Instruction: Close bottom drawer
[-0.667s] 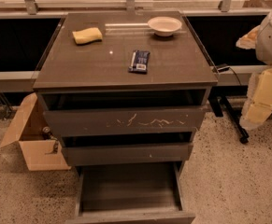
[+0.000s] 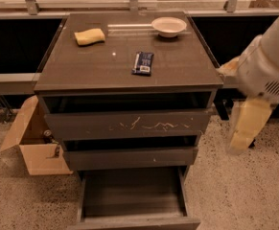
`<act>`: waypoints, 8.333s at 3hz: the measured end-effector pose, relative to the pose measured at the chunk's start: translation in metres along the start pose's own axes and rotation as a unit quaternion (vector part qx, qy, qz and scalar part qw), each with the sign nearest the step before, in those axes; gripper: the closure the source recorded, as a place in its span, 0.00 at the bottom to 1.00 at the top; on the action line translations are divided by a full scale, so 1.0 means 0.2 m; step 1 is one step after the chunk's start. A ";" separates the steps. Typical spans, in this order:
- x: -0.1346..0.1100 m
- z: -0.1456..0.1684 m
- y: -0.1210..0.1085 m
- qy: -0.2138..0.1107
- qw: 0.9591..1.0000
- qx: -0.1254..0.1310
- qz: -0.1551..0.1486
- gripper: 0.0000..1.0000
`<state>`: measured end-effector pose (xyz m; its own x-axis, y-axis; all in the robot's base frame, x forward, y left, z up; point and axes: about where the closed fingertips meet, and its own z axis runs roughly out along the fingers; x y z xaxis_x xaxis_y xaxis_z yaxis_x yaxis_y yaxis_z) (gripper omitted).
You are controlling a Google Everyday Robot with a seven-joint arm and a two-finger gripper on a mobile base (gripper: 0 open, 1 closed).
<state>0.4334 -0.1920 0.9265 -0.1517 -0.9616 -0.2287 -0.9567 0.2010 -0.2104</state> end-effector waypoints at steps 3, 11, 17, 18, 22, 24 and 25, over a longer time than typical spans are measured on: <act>-0.12 1.03 0.55 -0.160 0.976 -0.146 -0.026 0.00; 0.46 2.98 1.12 -0.224 0.906 -0.359 -0.014 1.00; 0.51 3.54 1.09 -0.080 0.941 -0.328 0.024 0.35; 0.54 3.57 1.05 -0.081 0.943 -0.323 0.018 0.12; 0.81 3.51 0.64 -0.115 0.963 -0.244 -0.020 0.17; 0.93 3.46 0.36 -0.115 0.973 -0.198 -0.027 0.29; 1.00 3.50 0.28 -0.109 0.977 -0.185 -0.010 0.05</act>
Offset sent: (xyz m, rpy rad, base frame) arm -0.0565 0.0953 -0.2166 0.2956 0.1853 0.2648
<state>0.5237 -0.2417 0.2046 -0.1137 -0.8938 -0.4339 -0.9893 0.0617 0.1321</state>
